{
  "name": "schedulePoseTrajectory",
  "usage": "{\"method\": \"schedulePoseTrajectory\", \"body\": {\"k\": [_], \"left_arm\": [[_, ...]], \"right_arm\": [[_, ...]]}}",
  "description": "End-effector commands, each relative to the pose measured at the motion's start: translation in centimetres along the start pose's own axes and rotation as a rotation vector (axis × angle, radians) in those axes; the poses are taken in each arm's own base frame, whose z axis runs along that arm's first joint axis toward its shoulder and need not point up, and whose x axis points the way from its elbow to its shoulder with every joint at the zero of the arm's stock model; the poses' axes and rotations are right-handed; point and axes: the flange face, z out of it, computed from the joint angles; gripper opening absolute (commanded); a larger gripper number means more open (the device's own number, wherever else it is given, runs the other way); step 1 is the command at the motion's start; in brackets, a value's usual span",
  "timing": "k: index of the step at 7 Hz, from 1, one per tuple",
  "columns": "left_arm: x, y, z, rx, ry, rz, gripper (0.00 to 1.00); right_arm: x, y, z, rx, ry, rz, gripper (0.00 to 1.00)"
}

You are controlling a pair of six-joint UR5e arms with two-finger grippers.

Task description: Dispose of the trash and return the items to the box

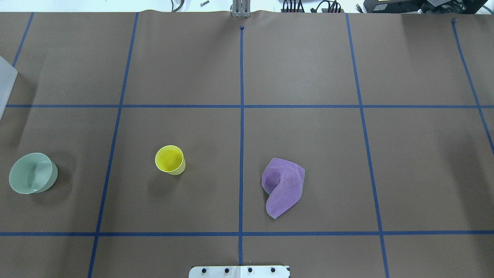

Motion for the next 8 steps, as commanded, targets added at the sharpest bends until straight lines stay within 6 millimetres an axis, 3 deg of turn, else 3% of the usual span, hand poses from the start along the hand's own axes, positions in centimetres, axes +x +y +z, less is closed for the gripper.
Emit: {"method": "schedulePoseTrajectory", "body": {"k": [1, 4, 7, 8], "left_arm": [[1.0, -0.1, -1.1, 0.017, -0.023, 0.022, 0.99], [2.1, -0.9, -2.3, 0.043, -0.055, 0.052, 0.99], [3.6, -2.5, -3.9, 0.211, -0.069, 0.225, 0.99], [4.3, -5.3, -4.5, 0.257, -0.063, 0.255, 0.99]], "right_arm": [[-0.1, 0.0, -0.1, 0.001, 0.0, -0.001, 1.0], [-0.5, -0.5, -0.6, 0.015, 0.004, -0.015, 1.0], [-3.5, -4.2, -4.1, 0.097, 0.011, -0.089, 1.0], [-5.0, -4.5, -5.9, 0.136, 0.014, -0.125, 1.0]]}}
